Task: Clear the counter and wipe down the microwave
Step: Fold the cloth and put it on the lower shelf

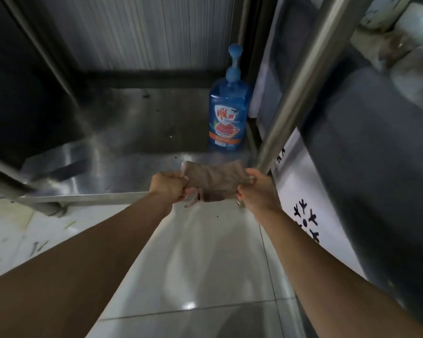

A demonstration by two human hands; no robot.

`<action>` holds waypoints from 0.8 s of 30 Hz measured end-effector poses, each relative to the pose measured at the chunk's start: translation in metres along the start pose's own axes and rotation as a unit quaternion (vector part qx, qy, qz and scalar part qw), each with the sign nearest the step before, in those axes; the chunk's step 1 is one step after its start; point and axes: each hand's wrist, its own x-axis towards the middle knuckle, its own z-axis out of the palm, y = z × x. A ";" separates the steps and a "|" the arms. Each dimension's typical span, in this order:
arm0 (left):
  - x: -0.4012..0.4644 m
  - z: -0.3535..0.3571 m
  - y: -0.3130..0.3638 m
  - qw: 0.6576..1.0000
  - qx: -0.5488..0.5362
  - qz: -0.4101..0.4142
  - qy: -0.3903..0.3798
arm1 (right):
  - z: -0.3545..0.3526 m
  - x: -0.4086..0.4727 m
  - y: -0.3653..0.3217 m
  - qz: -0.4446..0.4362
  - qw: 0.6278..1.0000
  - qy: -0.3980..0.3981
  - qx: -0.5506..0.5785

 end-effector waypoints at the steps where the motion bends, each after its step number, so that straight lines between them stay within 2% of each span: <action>1: 0.015 0.005 -0.004 1.000 -0.004 0.006 0.000 | 0.006 0.011 0.006 -0.009 1.000 0.008 -0.005; 8: 0.100 0.034 -0.021 1.000 -0.017 0.023 0.008 | 0.037 0.076 0.032 -0.047 0.996 0.030 -0.063; 12: 0.128 0.040 -0.027 0.999 -0.014 0.034 0.034 | 0.050 0.087 0.034 -0.110 0.983 0.059 -0.135; 14: 0.135 0.040 -0.031 0.998 0.010 0.040 0.050 | 0.055 0.089 0.034 -0.120 0.977 0.055 -0.168; 16: 0.137 0.037 -0.034 0.991 0.088 0.069 0.070 | 0.057 0.089 0.035 -0.118 0.969 0.049 -0.212; 18: 0.131 0.033 -0.036 0.972 0.190 0.111 0.085 | 0.057 0.086 0.038 -0.127 0.953 0.046 -0.273; 20: 0.125 0.028 -0.038 0.938 0.293 0.164 0.083 | 0.057 0.082 0.042 -0.147 0.925 0.032 -0.348; 24: 0.115 0.023 -0.042 0.833 0.495 0.247 0.028 | 0.061 0.077 0.051 -0.184 0.859 -0.027 -0.477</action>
